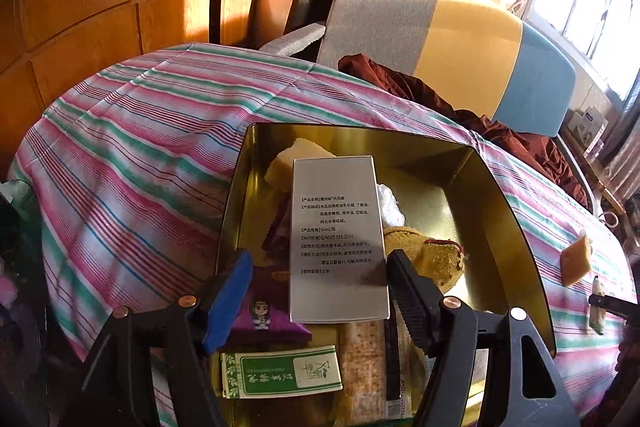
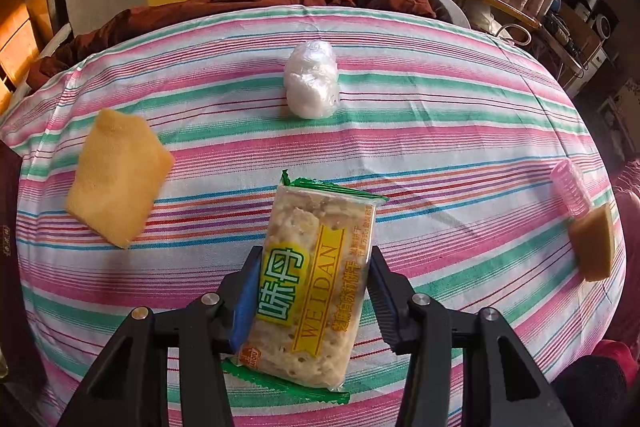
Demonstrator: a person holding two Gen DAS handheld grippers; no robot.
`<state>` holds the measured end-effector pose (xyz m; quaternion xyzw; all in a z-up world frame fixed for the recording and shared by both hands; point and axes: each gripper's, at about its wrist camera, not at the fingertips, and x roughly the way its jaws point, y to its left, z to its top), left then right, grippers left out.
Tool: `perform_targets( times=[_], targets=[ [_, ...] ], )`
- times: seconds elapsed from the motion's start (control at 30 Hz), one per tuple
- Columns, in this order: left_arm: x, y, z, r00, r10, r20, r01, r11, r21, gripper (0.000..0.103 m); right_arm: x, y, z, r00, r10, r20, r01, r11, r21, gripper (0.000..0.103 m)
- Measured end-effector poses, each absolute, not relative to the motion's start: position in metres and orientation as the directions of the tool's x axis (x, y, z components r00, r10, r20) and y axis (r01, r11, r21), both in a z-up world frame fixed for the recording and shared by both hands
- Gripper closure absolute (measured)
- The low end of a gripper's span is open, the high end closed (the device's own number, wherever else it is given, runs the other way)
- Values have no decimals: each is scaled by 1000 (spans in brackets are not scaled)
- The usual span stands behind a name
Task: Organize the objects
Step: 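Carry WEIDAN cracker packet into gold tray and open right tool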
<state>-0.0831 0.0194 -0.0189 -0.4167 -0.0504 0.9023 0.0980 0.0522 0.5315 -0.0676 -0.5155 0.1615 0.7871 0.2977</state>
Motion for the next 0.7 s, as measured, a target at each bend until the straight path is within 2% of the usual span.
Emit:
perform_targets(
  times=[0.2,0.3,0.4,0.5,0.7],
  targets=[
    [-62,7,-10,-656,234,-718,-158,-972,-173,33,68,517,-23,-428,337,-839,-656,-755,31,53],
    [-55,3,-6,-668,243,-703,-170,-970,-174,33,70,492,10,-512,329,-794,-602,-797,58,53],
    [-52,2,-7,-665,258,-701,-175,-966,-189,32,53,447,41,-602,268,-752,-472,-879,65,53],
    [-49,1,-8,-657,276,-702,-178,-961,-211,32,23,392,57,-670,148,-728,-301,-950,84,53],
    [-41,0,-6,-654,303,-693,-203,-953,-225,32,-45,276,41,-629,-47,-776,6,-998,56,53]
  ],
)
